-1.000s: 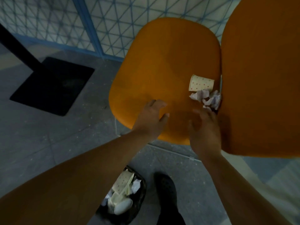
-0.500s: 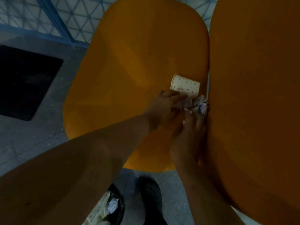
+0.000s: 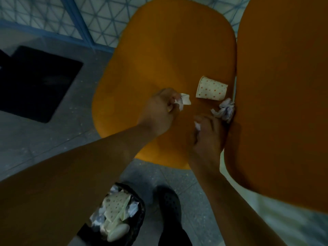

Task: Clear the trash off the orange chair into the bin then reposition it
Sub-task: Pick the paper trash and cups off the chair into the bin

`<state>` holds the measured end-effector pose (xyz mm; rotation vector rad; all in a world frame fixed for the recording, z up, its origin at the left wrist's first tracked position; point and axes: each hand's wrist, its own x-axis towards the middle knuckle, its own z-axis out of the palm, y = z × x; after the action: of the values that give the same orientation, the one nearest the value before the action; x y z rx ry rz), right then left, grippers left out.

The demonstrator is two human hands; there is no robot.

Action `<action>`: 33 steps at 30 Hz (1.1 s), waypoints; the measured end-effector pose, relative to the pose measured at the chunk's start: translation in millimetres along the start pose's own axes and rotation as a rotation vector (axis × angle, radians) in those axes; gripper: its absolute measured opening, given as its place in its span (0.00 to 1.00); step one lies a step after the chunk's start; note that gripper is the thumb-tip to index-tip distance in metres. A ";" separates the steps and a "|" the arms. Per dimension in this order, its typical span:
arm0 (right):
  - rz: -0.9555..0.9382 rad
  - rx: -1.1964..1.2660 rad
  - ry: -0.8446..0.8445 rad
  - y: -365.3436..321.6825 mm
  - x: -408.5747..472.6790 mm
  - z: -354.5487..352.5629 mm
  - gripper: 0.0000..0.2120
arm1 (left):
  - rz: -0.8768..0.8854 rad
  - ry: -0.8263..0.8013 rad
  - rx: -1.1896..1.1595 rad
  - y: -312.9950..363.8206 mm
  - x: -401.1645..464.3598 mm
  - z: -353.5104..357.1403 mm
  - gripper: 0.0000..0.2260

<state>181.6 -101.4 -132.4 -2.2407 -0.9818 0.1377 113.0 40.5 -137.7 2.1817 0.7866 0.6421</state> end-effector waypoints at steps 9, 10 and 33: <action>-0.137 0.098 -0.052 -68.8 -94.7 -14.2 0.13 | -0.044 0.027 0.072 27.8 -124.3 -101.3 0.03; -0.142 0.094 -0.057 -73.8 -107.2 -14.5 0.13 | -0.063 0.017 0.079 30.3 -142.7 -110.1 0.03; -0.258 0.329 -0.418 -10.1 -302.7 110.6 0.13 | -0.685 0.026 0.248 -113.2 -424.2 -27.6 0.05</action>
<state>-77.9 -243.6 -260.5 -1.8007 -1.3483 0.6242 -235.6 -178.8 -292.4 1.9230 1.5907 0.2266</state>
